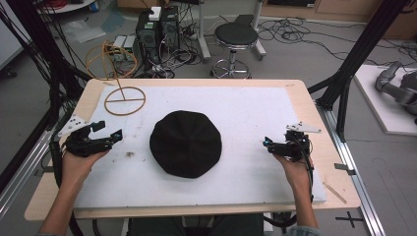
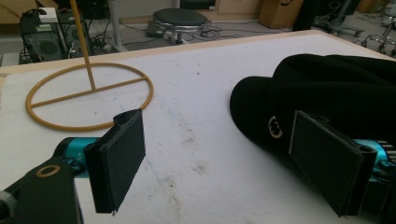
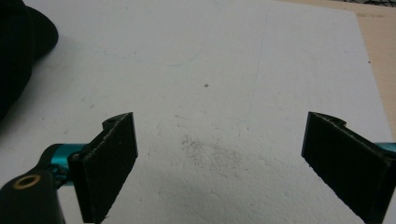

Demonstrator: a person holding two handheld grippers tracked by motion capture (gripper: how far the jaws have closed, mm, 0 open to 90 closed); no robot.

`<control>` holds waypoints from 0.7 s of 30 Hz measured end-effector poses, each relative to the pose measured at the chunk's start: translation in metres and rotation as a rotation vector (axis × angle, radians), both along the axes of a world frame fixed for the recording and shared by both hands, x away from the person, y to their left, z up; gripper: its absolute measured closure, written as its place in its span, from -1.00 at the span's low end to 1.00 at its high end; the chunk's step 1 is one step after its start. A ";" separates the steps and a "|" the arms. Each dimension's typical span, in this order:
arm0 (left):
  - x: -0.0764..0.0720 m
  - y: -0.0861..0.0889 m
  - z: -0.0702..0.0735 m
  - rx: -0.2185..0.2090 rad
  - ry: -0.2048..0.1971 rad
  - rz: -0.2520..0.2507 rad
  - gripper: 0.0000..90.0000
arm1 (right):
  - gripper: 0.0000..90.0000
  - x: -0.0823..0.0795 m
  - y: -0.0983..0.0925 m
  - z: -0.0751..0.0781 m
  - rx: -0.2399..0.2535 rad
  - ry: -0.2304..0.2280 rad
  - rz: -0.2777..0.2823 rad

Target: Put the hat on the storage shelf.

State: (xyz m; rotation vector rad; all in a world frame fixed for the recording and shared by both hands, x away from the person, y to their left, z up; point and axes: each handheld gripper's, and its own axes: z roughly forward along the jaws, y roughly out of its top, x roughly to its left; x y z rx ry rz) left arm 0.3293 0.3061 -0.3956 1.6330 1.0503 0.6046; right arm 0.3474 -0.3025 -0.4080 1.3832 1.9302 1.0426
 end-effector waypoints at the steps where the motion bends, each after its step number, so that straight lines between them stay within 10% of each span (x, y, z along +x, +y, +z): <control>1: 0.000 0.000 0.000 0.000 0.000 0.000 -0.59 | -0.77 0.000 0.000 0.000 0.000 0.000 0.000; 21: 0.004 -0.016 0.006 -0.079 -0.030 -0.066 -0.53 | -0.77 -0.007 -0.004 -0.001 -0.006 0.006 -0.003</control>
